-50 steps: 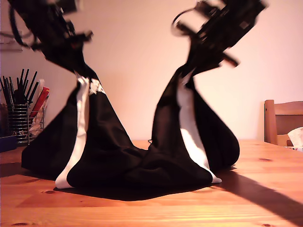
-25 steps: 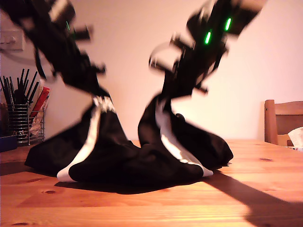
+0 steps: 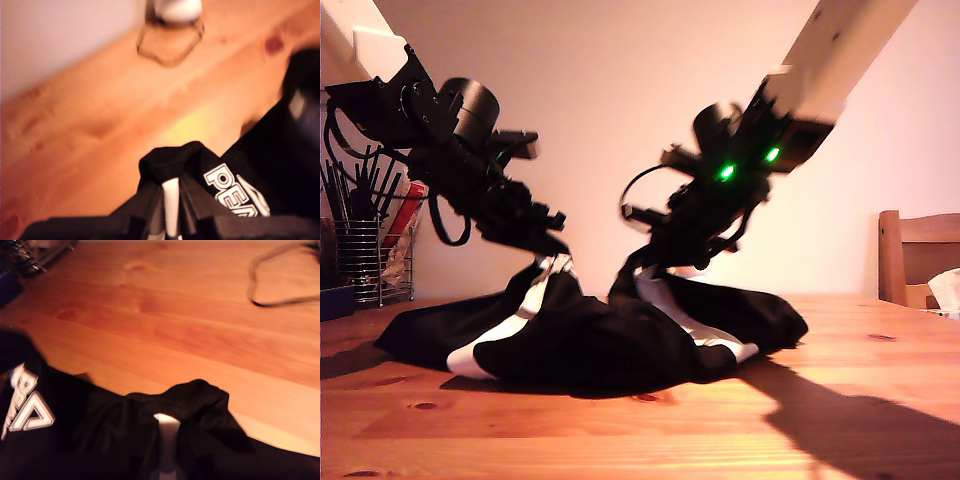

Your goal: Fold the shorts in front of you. After folding it, place it to the right side.

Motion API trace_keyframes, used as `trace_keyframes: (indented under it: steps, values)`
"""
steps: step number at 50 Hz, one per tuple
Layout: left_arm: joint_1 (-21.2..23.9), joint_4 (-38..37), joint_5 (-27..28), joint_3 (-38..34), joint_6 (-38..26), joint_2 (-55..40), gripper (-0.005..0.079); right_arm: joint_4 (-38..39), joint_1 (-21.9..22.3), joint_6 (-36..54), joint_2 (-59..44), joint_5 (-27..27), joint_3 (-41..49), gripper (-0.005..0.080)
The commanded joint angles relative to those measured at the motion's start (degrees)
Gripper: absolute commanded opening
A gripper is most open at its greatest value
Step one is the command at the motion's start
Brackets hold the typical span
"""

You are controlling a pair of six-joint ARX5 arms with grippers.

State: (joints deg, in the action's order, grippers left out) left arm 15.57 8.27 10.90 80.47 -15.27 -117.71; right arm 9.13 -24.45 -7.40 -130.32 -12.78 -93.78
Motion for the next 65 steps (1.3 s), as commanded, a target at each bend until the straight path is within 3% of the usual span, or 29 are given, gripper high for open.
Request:
trace_keyframes:
  steps: [1, 7, 10, 17, 26, 30, 37, 42, 53, 65]
  values:
    - [-0.2, 0.9, 0.3, -0.5, -0.2, -1.9, 0.0061, 1.4, -1.0, 1.0, -0.5, 0.3, -0.6, 0.0121]
    - [-0.2, 1.2, 0.2, -0.5, -0.2, -1.9, 0.0305, 1.8, -1.5, 3.1, -0.5, 0.7, -0.8, 0.0251]
    - [-0.2, 1.2, 0.2, -0.5, -0.2, -1.9, 0.0359, 1.8, -1.5, 3.2, -0.5, 0.7, -0.9, 0.0285]
    - [-0.2, 2.4, 0.2, -0.5, -1.9, -1.9, 0.0375, -0.8, -1.5, 3.3, -0.5, 0.7, -3.2, 0.0302]
    - [-0.2, 2.3, -0.2, -0.5, -2.7, -1.2, 0.0374, -10.6, -1.4, 3.4, -0.5, -1.0, -9.0, 0.0298]
    - [-0.2, -2.0, -0.2, -0.5, -2.7, -0.9, 0.0326, -16.9, -1.4, 3.3, -0.5, -4.6, -11.5, 0.0267]
    - [-0.2, -11.8, 0.3, -0.5, -2.8, -0.9, 0.0096, -25.0, -2.0, 3.0, -0.5, -9.3, -13.1, 0.0092]
    - [-0.8, -14.8, -0.4, -0.5, -2.8, -0.9, -0.0002, -28.0, -2.9, 2.9, -0.5, -9.9, -13.1, -0.0014]
    - [-2.8, -15.8, -3.9, -0.5, -4.2, -1.7, -0.0019, -31.8, -4.9, 2.9, -0.4, -10.9, -13.1, -0.0013]
    - [-4.8, -21.4, -3.8, -0.5, -3.3, -2.8, -0.0019, -36.7, -5.9, 4.6, 0.3, -10.9, -13.2, -0.0013]
